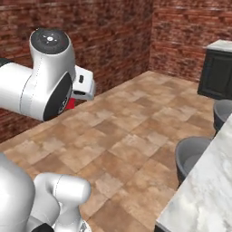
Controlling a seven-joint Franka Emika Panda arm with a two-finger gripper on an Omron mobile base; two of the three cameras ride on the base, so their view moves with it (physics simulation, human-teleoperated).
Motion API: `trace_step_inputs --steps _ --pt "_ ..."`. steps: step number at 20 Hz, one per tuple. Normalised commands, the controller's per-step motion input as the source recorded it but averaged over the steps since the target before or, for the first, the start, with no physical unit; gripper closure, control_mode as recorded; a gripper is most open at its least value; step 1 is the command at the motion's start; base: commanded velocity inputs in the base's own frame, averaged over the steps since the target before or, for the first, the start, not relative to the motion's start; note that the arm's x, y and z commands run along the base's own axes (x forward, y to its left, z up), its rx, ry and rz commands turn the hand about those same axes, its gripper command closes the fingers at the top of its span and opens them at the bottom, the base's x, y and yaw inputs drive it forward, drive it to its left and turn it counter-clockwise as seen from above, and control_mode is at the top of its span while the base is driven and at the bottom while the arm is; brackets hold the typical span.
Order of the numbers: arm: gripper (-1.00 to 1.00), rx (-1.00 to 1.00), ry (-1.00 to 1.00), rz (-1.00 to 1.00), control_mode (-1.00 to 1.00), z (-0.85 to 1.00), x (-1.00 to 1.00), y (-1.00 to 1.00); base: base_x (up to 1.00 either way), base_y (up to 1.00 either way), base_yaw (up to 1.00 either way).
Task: Retrieve the tupperware and aluminum foil from the cabinet and place them on the dining counter near the plate with carrot and cucumber to prepare for storing leftovers.
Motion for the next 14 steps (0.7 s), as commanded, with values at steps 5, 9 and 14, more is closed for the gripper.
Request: trace_step_inputs --steps 5,9,14 --pt "1.0 0.0 0.0 0.0 1.0 0.0 0.0 0.0 0.92 0.41 -0.58" --pt "1.0 0.0 0.0 0.0 1.0 0.0 0.0 0.0 0.91 0.66 -0.59" --pt "1.0 0.0 0.0 0.0 1.0 0.0 0.0 0.0 0.94 0.73 -0.58"
